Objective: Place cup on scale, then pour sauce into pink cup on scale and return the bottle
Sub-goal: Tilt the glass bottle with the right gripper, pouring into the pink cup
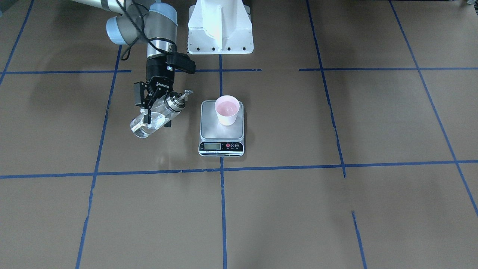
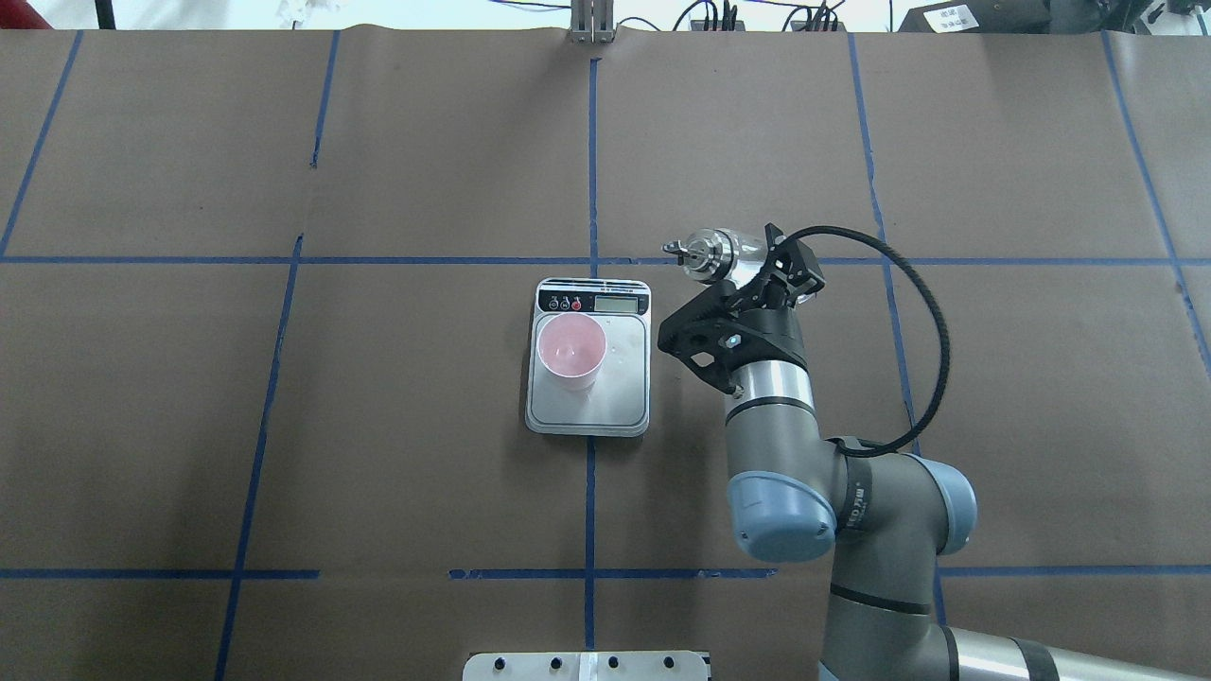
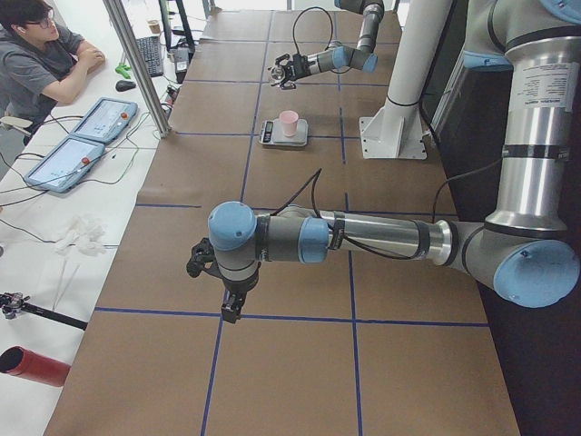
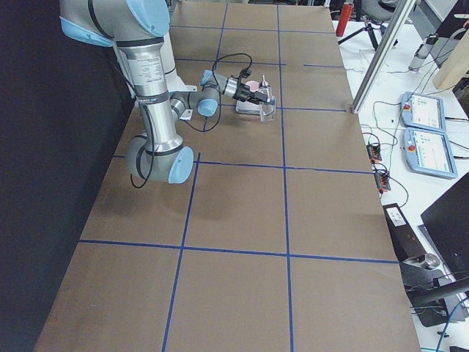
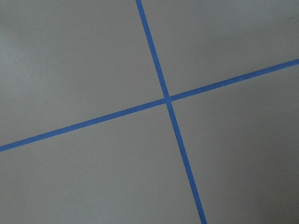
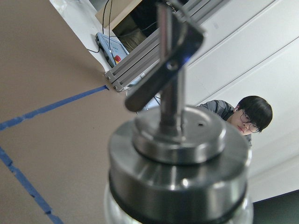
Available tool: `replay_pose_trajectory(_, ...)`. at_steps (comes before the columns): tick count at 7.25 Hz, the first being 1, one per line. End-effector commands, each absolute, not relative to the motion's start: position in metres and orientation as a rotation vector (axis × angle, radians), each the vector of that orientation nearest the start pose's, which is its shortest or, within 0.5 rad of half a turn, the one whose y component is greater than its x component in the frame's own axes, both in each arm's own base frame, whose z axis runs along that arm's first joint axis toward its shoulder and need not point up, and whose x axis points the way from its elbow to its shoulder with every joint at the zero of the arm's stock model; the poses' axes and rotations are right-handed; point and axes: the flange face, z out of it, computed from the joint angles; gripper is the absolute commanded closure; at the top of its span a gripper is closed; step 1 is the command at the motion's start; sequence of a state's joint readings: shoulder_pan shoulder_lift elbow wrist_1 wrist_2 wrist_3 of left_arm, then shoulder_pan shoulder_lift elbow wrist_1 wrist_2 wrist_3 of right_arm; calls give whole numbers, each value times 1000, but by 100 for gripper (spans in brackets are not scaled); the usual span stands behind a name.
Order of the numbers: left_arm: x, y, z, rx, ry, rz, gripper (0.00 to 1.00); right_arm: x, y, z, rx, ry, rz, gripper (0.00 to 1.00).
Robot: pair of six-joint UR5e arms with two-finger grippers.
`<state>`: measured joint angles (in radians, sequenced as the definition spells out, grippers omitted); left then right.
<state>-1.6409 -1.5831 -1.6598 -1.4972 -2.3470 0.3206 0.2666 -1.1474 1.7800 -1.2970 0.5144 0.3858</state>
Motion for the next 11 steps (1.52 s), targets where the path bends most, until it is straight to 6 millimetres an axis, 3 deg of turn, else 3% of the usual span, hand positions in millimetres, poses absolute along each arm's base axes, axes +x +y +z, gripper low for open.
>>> replay_pose_trajectory(1,-98,-491,616,176,758,249,0,-533,-367,244,1209,256,-466,100)
replay_pose_trajectory(3,-98,-491,616,176,758,250,0,-538,-365,243,1185,444,-631,100)
replay_pose_trajectory(4,-98,-492,615,178,758,252,0,-551,-364,260,1170,528,-698,100)
replay_pose_trajectory(5,-97,-492,616,176,759,251,0,-561,-359,252,1192,614,-738,100)
replay_pose_trajectory(7,-97,-492,616,176,759,252,0,-568,-348,251,1204,635,-762,100)
replay_pose_trajectory(11,-95,-492,616,175,759,255,0,-572,-346,256,1193,750,-838,100)
